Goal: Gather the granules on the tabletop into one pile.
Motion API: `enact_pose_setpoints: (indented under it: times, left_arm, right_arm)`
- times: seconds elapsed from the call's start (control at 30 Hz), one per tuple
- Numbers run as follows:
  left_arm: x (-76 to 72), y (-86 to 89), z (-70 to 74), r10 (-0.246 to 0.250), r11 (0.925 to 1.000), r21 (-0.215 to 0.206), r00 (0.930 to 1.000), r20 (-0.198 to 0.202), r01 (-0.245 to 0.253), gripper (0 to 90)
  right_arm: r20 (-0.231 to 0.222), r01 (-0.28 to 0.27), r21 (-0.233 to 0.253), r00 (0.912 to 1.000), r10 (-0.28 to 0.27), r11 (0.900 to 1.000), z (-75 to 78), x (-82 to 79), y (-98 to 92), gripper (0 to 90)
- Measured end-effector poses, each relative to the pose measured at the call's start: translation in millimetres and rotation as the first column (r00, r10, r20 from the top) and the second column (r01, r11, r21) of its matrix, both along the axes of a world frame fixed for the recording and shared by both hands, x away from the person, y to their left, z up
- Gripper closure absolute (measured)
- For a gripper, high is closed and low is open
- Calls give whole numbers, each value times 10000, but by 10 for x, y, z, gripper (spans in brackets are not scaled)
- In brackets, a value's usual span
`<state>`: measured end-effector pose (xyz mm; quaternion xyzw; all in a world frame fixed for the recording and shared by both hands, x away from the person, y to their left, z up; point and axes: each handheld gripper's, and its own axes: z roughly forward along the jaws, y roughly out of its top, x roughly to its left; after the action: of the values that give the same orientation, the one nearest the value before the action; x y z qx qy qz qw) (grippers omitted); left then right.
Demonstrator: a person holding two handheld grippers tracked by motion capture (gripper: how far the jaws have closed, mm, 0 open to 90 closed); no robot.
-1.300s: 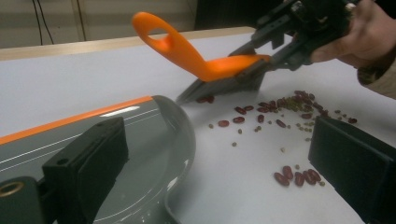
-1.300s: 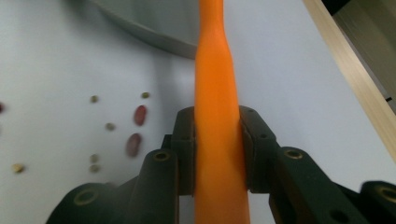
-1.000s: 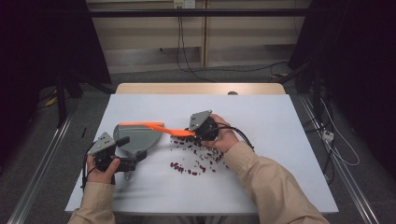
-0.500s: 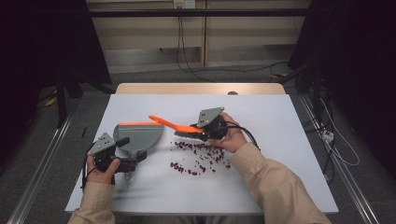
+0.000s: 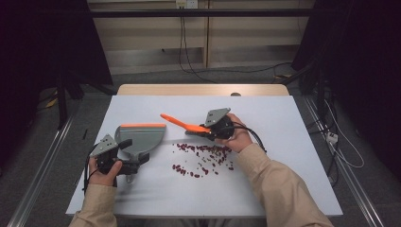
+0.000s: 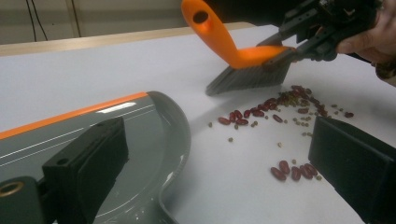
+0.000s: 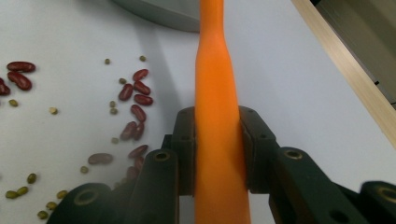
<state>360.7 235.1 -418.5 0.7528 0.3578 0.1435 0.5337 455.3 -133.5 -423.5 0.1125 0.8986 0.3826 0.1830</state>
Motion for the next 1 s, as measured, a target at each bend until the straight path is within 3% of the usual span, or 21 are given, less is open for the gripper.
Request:
enact_pose_setpoints:
  times: [0.1,0.23,0.43,0.5,0.6,0.77,0.83,0.87,1.0]
  left_arm:
    - [6,-5,-6,7,10000,-33,10000,-20,-8,46]
    - [7,-16,-12,-23,10000,-14,10000,-32,23,46]
    - [8,5,-18,50,10000,5,10000,-31,-50,46]
    - [4,-2,-16,58,10000,-14,10000,2,-58,46]
    - [6,-7,-19,13,10000,36,10000,-10,-13,46]
    - [7,-8,-20,22,10000,13,10000,-29,-22,46]
    - [6,-13,-22,14,10000,-7,10000,-45,-14,46]
    - [6,-15,-23,4,10000,-8,10000,-46,-4,46]
    - [4,-15,-20,-3,10000,-30,10000,-51,2,46]
  right_arm:
    - [17,-178,-161,9998,178,9997,3,-77,28,714]
    - [-442,-318,244,9985,329,9992,14,-169,-11,714]
    - [-353,-424,284,9984,434,9987,59,-253,0,715]
    - [-430,-353,552,9984,377,9978,95,-258,-4,715]
    - [-379,-77,911,9992,112,9958,172,-276,-3,715]
    - [-904,765,1678,9940,-620,9828,246,-301,15,714]
    - [-1299,1147,2054,9875,-891,9719,247,-303,42,714]
    - [-1252,1054,2132,9889,-799,9713,250,-301,63,714]
    - [-660,544,1707,9969,-437,9838,261,-247,169,714]
